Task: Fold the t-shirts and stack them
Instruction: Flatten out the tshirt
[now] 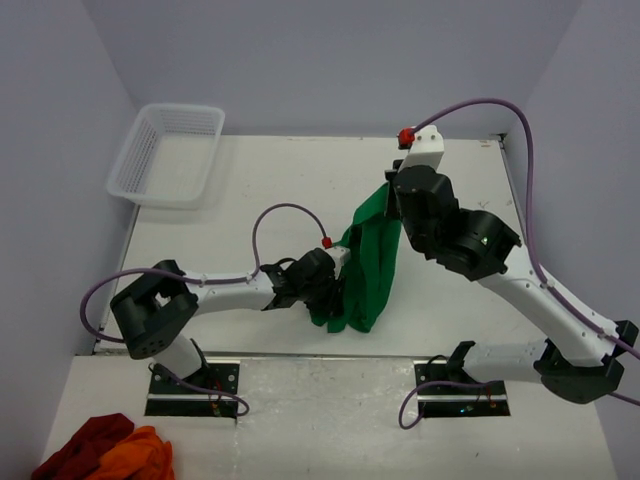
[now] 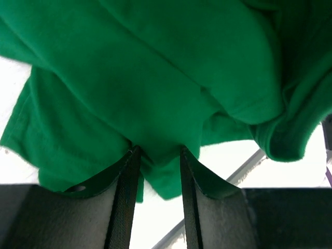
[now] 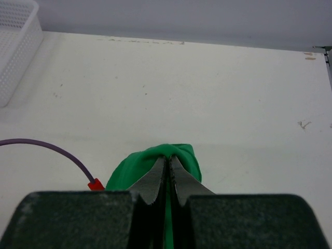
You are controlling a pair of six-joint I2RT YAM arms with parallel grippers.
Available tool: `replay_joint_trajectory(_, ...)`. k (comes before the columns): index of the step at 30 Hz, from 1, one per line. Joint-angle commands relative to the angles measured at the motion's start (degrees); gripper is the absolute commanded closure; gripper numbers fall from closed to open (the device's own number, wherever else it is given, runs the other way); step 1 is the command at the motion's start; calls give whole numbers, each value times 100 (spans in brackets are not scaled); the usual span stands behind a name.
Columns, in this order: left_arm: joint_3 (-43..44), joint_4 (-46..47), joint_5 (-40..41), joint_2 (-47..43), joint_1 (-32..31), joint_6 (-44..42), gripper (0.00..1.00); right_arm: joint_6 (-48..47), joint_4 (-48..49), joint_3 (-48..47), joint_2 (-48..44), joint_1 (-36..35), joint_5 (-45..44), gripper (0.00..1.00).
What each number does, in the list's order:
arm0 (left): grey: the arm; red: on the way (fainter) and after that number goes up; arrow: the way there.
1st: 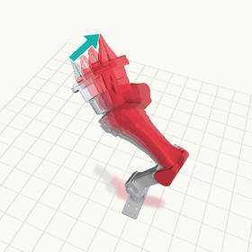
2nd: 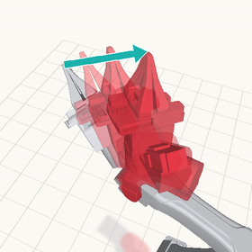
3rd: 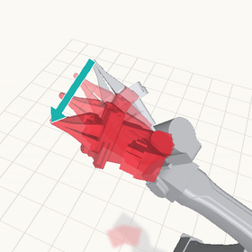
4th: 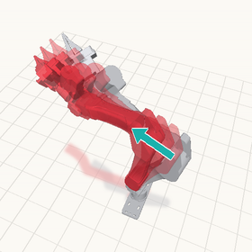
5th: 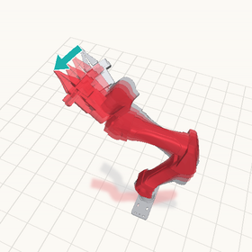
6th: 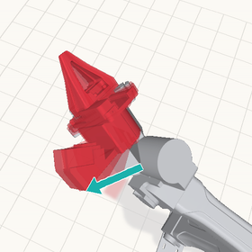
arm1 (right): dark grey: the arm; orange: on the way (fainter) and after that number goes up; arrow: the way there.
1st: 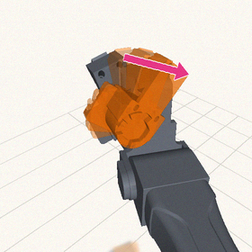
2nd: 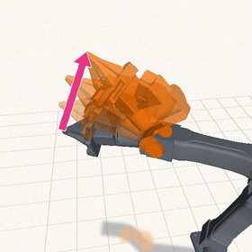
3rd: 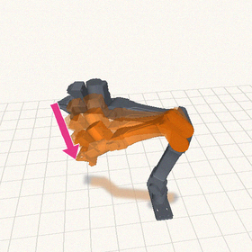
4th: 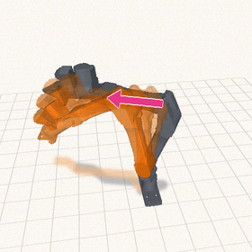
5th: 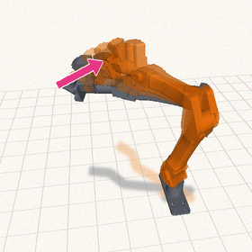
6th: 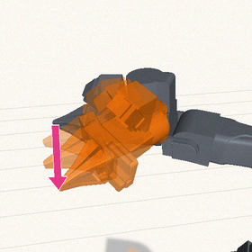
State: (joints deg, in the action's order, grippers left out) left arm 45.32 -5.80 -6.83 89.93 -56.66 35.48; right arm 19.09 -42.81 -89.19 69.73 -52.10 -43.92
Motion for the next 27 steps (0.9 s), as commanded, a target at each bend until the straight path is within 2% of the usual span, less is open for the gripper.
replay_joint_trajectory(1, 258, 290, 24, 235, -29, 38, 62, 60, 159, 33, -179, 15, 15, 100)
replay_joint_trajectory(4, 311, 290, 85, 358, -29, 20, 64, 51, 167, 85, -249, 15, -2, 100)
replay_joint_trajectory(6, 346, 273, 147, 402, -29, -15, 69, 42, 167, 112, -276, 7, -20, 100)
replay_joint_trajectory(7, 363, 247, 173, 429, -29, -24, 86, 51, 167, 147, -302, 15, -20, 100)
replay_joint_trajectory(8, 433, 116, 234, 420, -29, -24, 98, 51, 167, 156, -320, 15, -29, 100)
replay_joint_trajectory(9, 460, 19, 304, 385, -29, -50, 100, 51, 167, 165, -329, 15, -46, 100)
replay_joint_trajectory(12, 513, -438, 883, -123, -38, -42, 100, 24, 167, 200, -346, 33, -204, 100)
replay_joint_trajectory(18, 1223, -2265, 2858, -2264, -29, -94, 100, -2, 159, 332, -469, 147, -319, 100)
replay_joint_trajectory(23, 2489, -3636, 3653, -3217, -29, -226, 100, -309, 202, 95, -443, 173, -389, 100)
replay_joint_trajectory(27, 3087, -3893, 4013, -3823, -38, -611, 100, -826, 360, -291, -565, 165, -407, 100)
